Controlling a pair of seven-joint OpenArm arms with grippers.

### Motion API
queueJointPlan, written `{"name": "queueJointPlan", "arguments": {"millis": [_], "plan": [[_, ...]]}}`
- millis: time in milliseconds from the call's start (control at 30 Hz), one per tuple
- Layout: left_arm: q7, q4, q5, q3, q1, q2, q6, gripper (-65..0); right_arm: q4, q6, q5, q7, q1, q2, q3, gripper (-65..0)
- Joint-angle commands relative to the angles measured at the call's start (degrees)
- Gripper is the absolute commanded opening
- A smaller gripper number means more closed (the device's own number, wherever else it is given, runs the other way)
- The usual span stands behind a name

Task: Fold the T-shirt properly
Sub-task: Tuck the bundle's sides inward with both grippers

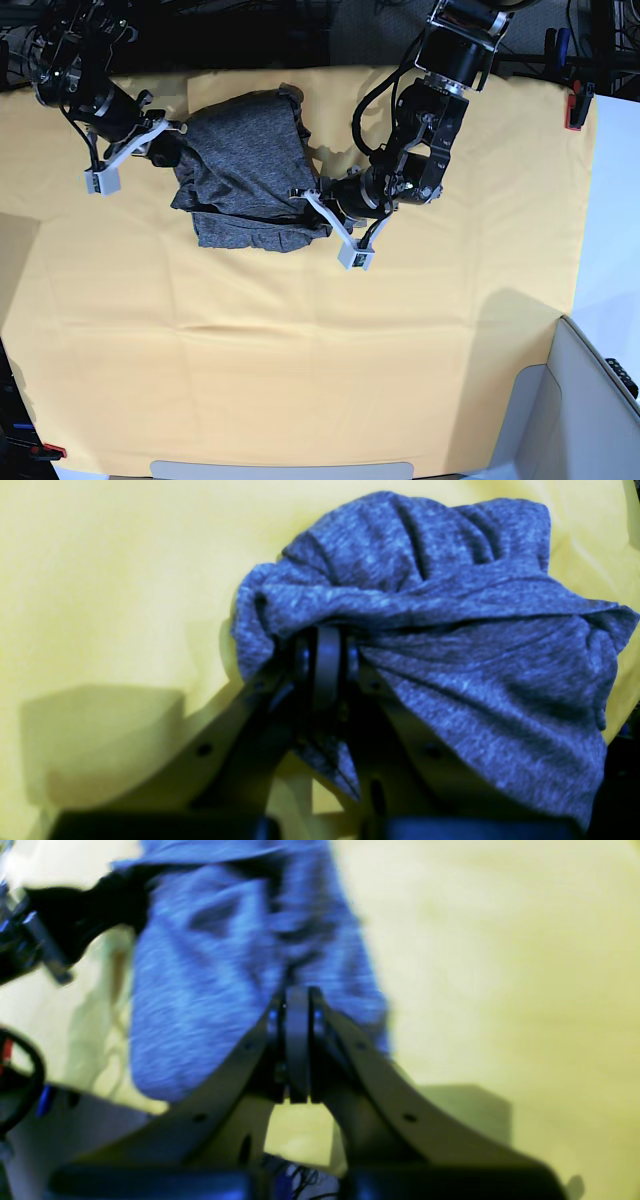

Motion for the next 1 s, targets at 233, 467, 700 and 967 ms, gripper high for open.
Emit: {"name": "queueJointPlan", "arguments": {"millis": [233, 467, 700, 967], "plan": [[0.3, 0.3, 1.2, -0.1, -0.7, -0.2, 0.8, -64.8, -0.5, 0.1, -0.1, 1.1, 3.1, -1.0, -8.3, -65.0], [0.4, 0.4, 1.2, -0.3, 0.1, -0.2, 0.8, -64.8, -8.7, 0.1, -11.7, 1.2, 5.9, -1.4, -7.9, -65.0], [0.3, 0.6, 1.2, -0.1, 0.8, -0.3, 0.8, -64.8, 0.2, -0.5, -26.3, 3.7, 4.6, -0.7, -7.8, -65.0], [0.3, 0.6, 1.2, 0.0, 0.9, -0.3, 0.8, -64.8, 3.1, -0.5, -31.2, 3.7, 5.9, -0.9, -7.8, -65.0]]}}
